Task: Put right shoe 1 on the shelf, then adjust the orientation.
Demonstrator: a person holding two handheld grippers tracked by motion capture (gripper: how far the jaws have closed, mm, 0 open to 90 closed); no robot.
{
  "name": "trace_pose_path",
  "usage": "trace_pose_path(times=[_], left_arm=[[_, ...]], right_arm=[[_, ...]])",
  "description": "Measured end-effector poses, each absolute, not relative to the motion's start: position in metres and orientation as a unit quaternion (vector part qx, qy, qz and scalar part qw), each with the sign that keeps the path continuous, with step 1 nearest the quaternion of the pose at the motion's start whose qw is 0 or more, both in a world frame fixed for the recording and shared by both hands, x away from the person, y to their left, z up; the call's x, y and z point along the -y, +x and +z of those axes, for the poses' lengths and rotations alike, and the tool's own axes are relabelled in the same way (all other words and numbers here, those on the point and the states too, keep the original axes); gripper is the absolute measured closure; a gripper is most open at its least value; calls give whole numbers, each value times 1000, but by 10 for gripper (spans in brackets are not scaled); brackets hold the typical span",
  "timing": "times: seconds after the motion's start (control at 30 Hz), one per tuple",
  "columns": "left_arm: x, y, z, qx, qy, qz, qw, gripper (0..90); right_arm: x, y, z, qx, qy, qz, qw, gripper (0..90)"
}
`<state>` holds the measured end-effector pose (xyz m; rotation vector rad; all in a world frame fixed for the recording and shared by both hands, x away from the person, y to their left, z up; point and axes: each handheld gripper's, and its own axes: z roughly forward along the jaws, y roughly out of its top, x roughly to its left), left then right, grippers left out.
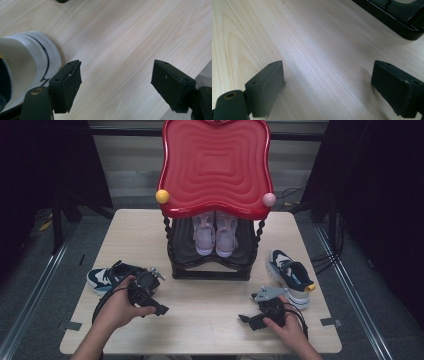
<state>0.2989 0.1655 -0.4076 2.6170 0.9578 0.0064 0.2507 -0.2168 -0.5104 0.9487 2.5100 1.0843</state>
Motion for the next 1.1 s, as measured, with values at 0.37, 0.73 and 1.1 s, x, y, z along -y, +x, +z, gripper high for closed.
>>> trace_pose_path(times=[0.37, 0.73, 1.1], left_arm=[[-173, 308, -397, -348, 920, 1, 178, 234], [-185, 314, -385, -365, 913, 9, 179, 234], [-200, 326, -376, -390, 906, 20, 161, 234]], right_arm=[[217, 251, -510, -861, 325, 372, 123, 107], [217, 251, -510, -860, 326, 373, 123, 107], [217, 251, -510, -860, 324, 373, 127, 107]])
